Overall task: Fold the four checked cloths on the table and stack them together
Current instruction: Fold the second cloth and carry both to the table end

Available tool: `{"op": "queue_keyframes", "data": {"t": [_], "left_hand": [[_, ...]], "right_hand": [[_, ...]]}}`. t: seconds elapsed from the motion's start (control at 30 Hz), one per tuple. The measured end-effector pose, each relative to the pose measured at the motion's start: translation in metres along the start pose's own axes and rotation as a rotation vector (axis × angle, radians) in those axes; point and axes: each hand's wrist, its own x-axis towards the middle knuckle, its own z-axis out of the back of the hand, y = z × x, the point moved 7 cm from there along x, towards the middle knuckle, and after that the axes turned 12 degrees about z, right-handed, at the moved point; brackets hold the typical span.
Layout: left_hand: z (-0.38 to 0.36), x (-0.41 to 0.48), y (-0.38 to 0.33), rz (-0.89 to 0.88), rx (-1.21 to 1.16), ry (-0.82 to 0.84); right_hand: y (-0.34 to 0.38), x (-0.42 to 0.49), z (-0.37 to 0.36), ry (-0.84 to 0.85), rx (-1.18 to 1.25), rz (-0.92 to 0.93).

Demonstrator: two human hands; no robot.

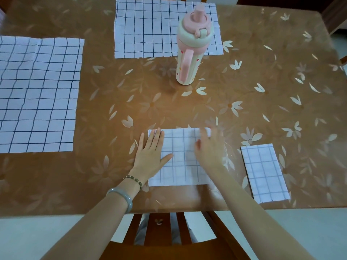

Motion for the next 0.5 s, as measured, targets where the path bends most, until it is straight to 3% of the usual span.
{"op": "queue_keyframes", "data": {"t": [0.13, 0.27, 0.5], "left_hand": [[-0.001, 0.001, 0.0, -0.011, 0.021, -0.008], [-0.001, 0.0, 0.0, 0.0, 0.024, -0.027], [-0.001, -0.001, 0.001, 0.021, -0.008, -0.059]], "right_hand": [[0.067, 0.018, -0.047, 0.246, 0.299, 0.266], [0.066, 0.012, -0.079, 0.43, 0.184, 0.319], [-0.036, -0.01, -0.068, 0.434, -0.036, 0.193]]}}
